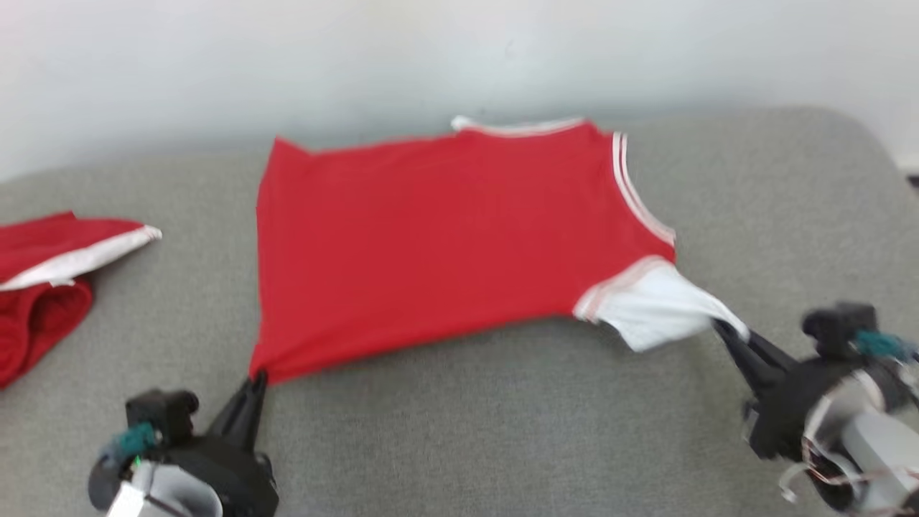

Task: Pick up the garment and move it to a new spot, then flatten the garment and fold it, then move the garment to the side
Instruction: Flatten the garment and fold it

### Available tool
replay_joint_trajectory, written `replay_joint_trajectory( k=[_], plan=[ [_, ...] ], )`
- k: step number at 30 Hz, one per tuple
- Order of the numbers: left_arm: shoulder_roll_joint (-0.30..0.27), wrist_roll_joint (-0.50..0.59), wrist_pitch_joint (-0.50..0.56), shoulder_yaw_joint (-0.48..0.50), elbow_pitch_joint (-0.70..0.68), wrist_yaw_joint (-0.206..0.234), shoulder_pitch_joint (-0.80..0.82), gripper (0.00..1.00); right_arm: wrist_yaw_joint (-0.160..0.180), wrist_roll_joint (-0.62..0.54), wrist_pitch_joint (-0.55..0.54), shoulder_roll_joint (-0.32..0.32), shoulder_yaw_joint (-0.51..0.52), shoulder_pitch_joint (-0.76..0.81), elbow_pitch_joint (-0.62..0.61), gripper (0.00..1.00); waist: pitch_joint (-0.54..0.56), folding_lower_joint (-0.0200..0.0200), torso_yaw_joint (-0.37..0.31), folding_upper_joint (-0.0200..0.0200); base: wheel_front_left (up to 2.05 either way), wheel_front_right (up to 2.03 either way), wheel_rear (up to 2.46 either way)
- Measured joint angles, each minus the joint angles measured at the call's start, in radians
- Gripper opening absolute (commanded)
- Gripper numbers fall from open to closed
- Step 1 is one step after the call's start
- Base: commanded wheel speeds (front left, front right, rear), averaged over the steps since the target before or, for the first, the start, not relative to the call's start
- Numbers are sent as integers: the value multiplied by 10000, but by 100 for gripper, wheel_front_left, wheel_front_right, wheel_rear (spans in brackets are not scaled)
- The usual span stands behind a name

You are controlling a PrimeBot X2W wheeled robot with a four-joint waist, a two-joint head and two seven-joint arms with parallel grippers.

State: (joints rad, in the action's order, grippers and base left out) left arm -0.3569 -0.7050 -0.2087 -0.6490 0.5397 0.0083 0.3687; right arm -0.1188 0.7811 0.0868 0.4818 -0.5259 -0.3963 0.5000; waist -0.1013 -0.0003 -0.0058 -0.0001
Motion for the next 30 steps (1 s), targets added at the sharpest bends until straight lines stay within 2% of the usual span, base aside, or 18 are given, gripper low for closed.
replay_joint_trajectory(
  k=[3,7,8,11,14,19,22,30],
  plan=[
    [31,-303,-29,12,-276,-169,-584,0,249,190,0,385,259,672,117,0,599,0,-54,0,0,0,0],
    [-236,-414,109,-61,-430,-58,-1604,0,307,339,-242,366,111,1472,-240,0,1146,-1,-89,-1,0,0,0],
    [-207,-568,104,-50,-531,73,-1876,0,307,410,-357,364,58,1679,-284,0,1265,0,-98,-1,0,0,0],
    [-138,-654,385,-228,-667,105,-2402,0,322,650,-621,370,-25,2237,-370,0,1556,0,-129,-1,0,0,0],
    [-217,-504,767,-612,-663,268,-2581,0,531,650,-823,418,-128,2651,-458,0,1751,1,-145,-1,0,0,0],
    [-247,-604,1208,-759,-780,267,-2855,0,579,690,-1252,571,-293,3027,-554,0,1867,1,-100,-1,0,0,0],
    [-247,-715,1546,-759,-1001,357,-2963,0,761,798,-1630,598,-410,3174,-640,0,1867,3,-11,0,0,0,0],
    [-249,-872,1944,-702,-1091,499,-2998,0,951,815,-2253,640,-552,3276,-859,0,1631,3,72,1,0,0,0]
  ],
)
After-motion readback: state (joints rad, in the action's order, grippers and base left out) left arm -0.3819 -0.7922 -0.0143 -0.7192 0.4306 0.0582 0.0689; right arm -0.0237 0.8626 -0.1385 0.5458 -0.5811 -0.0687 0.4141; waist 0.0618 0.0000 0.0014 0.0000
